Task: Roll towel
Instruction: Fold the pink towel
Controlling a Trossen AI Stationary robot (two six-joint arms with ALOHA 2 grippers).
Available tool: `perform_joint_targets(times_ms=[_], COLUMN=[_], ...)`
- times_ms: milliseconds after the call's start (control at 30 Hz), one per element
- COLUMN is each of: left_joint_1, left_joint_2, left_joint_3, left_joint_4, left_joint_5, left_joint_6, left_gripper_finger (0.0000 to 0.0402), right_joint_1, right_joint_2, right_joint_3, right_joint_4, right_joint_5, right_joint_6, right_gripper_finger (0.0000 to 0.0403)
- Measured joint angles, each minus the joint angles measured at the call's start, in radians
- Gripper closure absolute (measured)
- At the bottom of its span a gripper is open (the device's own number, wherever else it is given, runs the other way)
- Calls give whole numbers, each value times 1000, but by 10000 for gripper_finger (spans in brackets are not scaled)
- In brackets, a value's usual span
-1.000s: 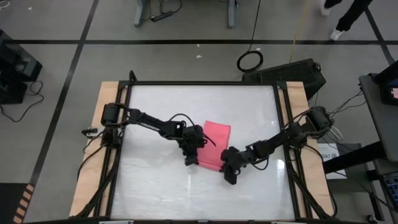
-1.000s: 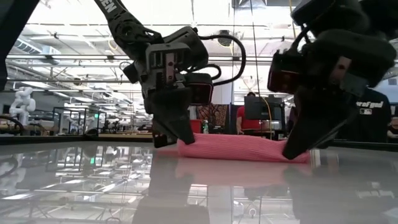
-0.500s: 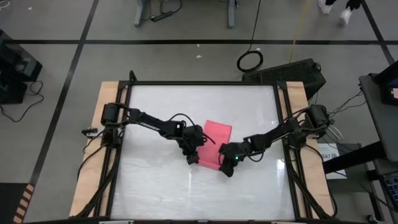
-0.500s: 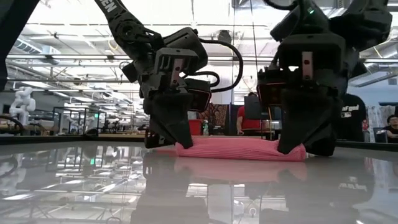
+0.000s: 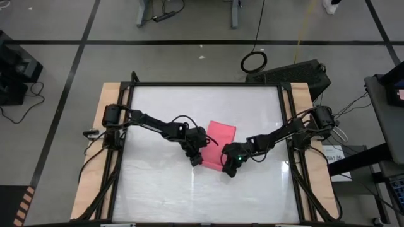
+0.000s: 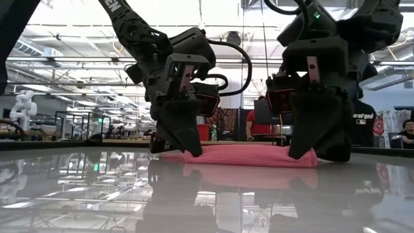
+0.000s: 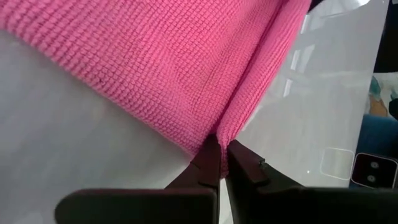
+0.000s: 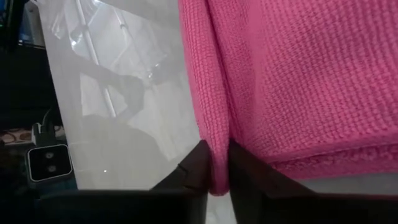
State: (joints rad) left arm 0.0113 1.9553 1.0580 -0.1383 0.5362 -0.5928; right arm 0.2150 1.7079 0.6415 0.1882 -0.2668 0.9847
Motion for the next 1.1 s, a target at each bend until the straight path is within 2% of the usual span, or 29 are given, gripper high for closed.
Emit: perform_joint_targets(times_ms=[267,433,600,767,900,1100], left_joint_1=[0,2,5,16,29,46], left_joint_2=[0,0,2,2,3,3], left_joint_3=[0,-2,-2,-2,-3,-3], left_joint_4=[-2,-14,-15,-14,-16,-23], left_joint_5=[4,21,37,51,65,72], left_joint_6=[-12,-30,-31,-49,-56,-57], left_gripper_finger=[389,389,389,389,389,389], right_joint_1=[9,28,80,203,294,323], right_joint_2=[-29,-109,-216,-287,-284,-191], right_joint_3=[-3,-8,-6,-4,-4,-3], right_joint_4=[2,-151,-294,-259,-200,-97], right_joint_5=[7,63,183,326,460,557], right_joint_6=[-121,-236,-369,-649,-899,-1018], right_gripper_finger=[288,276,278,278,278,269])
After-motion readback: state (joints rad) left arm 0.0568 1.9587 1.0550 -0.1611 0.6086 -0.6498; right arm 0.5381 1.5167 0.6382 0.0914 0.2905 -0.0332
